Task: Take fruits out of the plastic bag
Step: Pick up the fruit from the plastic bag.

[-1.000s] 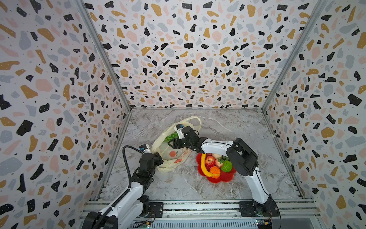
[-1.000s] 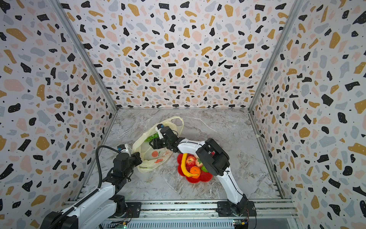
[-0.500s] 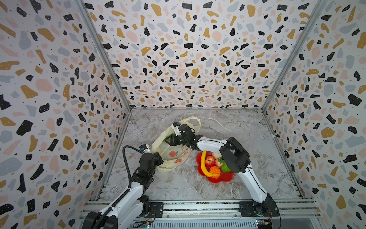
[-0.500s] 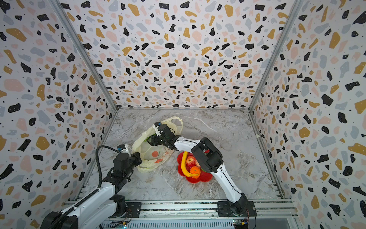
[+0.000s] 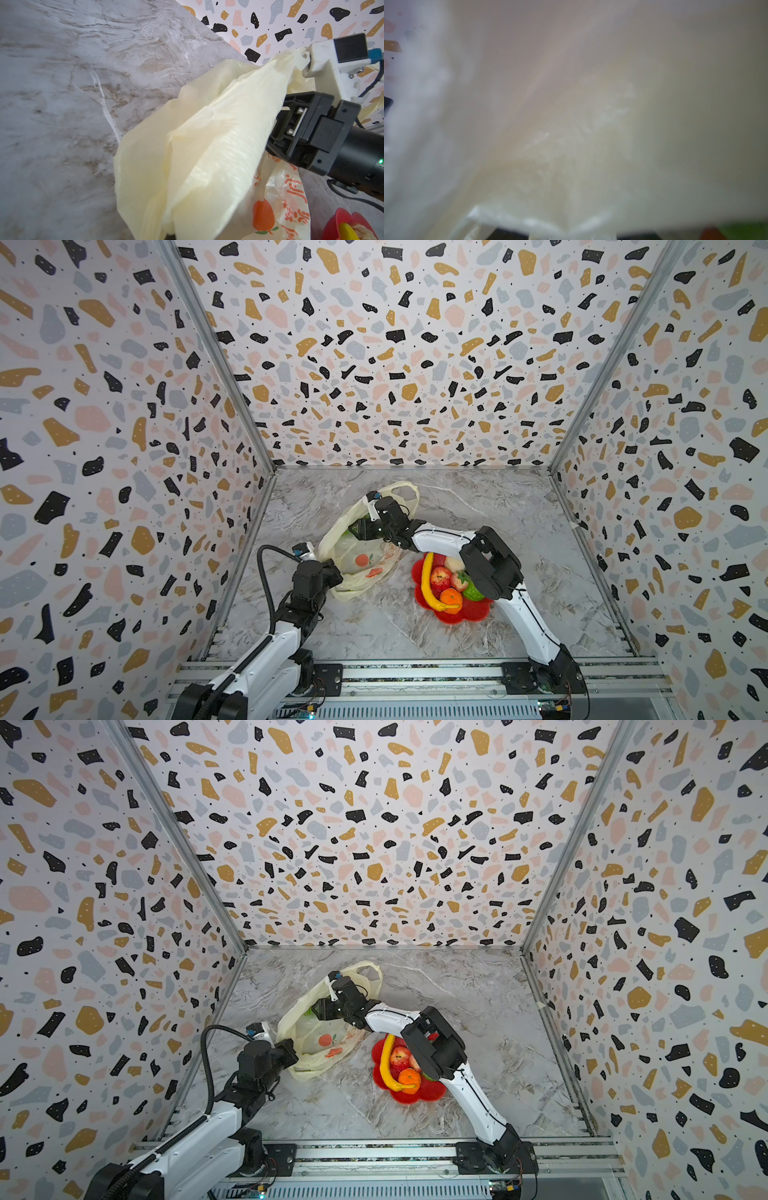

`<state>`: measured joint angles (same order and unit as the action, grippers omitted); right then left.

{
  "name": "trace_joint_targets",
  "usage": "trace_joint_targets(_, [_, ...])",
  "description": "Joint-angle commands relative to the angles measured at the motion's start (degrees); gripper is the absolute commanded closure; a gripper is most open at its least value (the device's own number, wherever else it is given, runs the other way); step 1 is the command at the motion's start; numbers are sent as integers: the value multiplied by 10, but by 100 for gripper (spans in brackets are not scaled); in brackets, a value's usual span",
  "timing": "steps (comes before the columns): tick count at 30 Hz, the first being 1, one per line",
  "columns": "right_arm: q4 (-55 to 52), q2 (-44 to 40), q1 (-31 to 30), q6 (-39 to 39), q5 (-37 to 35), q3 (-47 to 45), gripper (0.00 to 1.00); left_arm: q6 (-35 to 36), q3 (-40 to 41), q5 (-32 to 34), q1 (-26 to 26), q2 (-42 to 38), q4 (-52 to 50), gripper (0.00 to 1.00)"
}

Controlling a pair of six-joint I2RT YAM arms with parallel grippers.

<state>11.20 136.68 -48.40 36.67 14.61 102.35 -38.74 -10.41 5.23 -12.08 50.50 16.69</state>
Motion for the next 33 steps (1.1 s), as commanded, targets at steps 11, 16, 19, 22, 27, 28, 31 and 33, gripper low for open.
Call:
trace_joint_targets(11, [-4, -4, -9, -2, 2, 34, 62, 0, -4, 6, -3, 0, 14, 100])
trace_joint_targets(16, [5, -1, -17, -3, 0, 22, 68, 1, -4, 7, -3, 1, 14, 100])
trace_joint_targets(19, [4, 3, -20, -4, -1, 27, 70, 1, -4, 8, -3, 1, 14, 100])
trace_joint_targets(22, [-2, 7, -20, -6, -3, 35, 73, 1, -4, 9, -3, 1, 14, 100])
trace_joint_targets(27, [-11, 13, -20, -12, -11, 48, 79, 2, -5, 9, -3, 2, 15, 100])
trace_joint_targets(28, [-12, 14, -20, -13, -12, 50, 80, 2, -4, 9, -3, 2, 15, 100])
trace_joint_targets(31, [-12, 10, -20, -17, -19, 51, 83, 2, -4, 9, -3, 4, 16, 100])
trace_joint_targets(33, [-13, 7, -20, -19, -23, 52, 85, 2, -4, 9, -3, 4, 18, 100])
